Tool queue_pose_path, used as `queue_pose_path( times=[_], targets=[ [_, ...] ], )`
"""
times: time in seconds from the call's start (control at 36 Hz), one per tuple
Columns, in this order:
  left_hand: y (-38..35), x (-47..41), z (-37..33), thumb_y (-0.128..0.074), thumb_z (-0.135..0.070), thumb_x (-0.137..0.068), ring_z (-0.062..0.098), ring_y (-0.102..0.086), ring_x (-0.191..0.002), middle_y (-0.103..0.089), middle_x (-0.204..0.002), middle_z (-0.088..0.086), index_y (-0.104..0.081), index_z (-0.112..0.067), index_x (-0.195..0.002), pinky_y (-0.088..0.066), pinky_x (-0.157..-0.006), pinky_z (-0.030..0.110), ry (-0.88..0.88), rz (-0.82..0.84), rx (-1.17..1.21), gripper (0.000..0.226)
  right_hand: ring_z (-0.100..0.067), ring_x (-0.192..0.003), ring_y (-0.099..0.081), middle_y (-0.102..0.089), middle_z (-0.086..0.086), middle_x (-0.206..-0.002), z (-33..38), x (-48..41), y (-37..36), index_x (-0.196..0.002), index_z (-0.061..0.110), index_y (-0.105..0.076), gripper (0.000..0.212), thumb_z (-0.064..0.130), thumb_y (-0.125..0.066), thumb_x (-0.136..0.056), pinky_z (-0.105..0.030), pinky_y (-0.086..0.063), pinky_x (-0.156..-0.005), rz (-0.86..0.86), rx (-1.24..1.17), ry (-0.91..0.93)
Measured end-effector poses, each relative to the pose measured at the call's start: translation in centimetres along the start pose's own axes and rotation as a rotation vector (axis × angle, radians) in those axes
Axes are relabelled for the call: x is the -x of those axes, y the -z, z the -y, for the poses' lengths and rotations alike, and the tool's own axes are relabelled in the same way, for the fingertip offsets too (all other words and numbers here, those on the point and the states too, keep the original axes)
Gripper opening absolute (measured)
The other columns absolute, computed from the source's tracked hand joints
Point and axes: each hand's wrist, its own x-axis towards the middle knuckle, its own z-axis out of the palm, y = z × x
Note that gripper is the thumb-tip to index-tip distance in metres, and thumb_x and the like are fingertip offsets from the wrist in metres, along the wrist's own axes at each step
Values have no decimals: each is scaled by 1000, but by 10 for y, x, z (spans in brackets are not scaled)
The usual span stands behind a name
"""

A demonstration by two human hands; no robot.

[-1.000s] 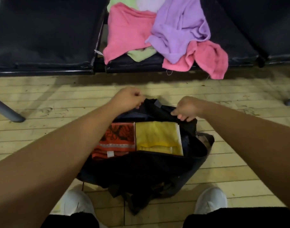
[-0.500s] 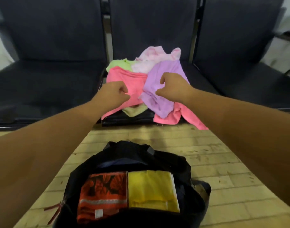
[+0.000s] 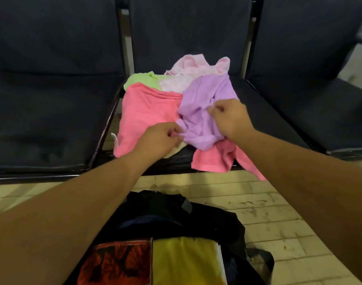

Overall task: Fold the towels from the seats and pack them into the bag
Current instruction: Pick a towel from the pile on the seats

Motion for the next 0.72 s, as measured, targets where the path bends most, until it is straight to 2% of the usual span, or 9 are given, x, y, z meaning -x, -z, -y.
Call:
queue_pose_path(
  times=[0.14,0.22,0.33,0.42,0.47,0.53,0.61,0.67,0.72],
  targets=[
    [17,5,-28,-58,-19,-95,6,-51,-47,-62,-62,-4,-62,-23,-90,-39,-47,14,47,-119,321,8,-16,-61,-44,-46,0,-63,45,-2,48,-67,16,-50,34,19,-53,-101,-30,-39,-59,-84,-406,58],
    [36,15,-63,-58,-16,-97,21,-71,-86,-70,-98,2,-53,-32,-110,-57,-72,33,62,-78,755,21,-20,-53,-42,-45,-10,-67,77,4,84,-82,12,-56,24,17,-50,-104,-30,-33,-48,8,-732,13],
    [66,28,-106,-64,-34,-95,33,-70,-104,-51,-144,9,-15,-48,-148,-59,-79,48,41,83,1164,73,-11,-42,-36,-45,-2,-56,113,27,128,-81,12,-57,27,14,-45,-105,-23,-29,-43,183,-1079,-70],
    [87,39,-133,-63,-12,-96,30,-69,-102,-62,-130,12,-12,-48,-152,-57,-88,51,-46,107,1095,84,-19,-60,-58,-58,-9,-65,133,48,160,-82,5,-61,23,16,-52,-101,-29,-53,-65,313,-1285,-138],
    [101,53,-154,-60,-4,-96,29,-64,-93,-64,-106,19,-43,-24,-143,-56,-91,48,-124,86,911,54,-29,-86,-69,-65,-14,-83,145,59,183,-88,1,-65,21,20,-60,-95,-39,-55,-88,352,-1274,-165],
    [116,67,-171,-60,-6,-96,22,-62,-82,-65,-89,13,-66,-7,-108,-53,-85,37,-177,-4,675,13,-29,-91,-68,-66,-13,-85,154,69,203,-89,0,-66,23,22,-63,-93,-42,-51,-98,310,-1221,-165],
    [138,87,-188,-60,-13,-97,12,-65,-80,-73,-87,2,-67,-13,-87,-50,-81,32,-231,-64,561,13,-23,-75,-67,-67,-9,-74,166,87,229,-89,3,-69,22,23,-63,-95,-38,-54,-85,211,-1193,-160],
    [152,105,-198,-60,-26,-96,15,-68,-97,-76,-104,1,-64,-18,-92,-47,-89,35,-276,-6,578,10,-21,-66,-67,-67,-8,-67,174,103,242,-86,3,-68,21,21,-62,-97,-33,-57,-72,166,-1203,-152],
    [161,123,-209,-65,-48,-88,16,-62,-118,-70,-123,-3,-58,-21,-114,-44,-100,37,-292,116,592,38,-19,-59,-65,-64,-6,-60,181,116,254,-79,5,-65,25,22,-62,-98,-30,-55,-63,170,-1207,-128]
  ],
)
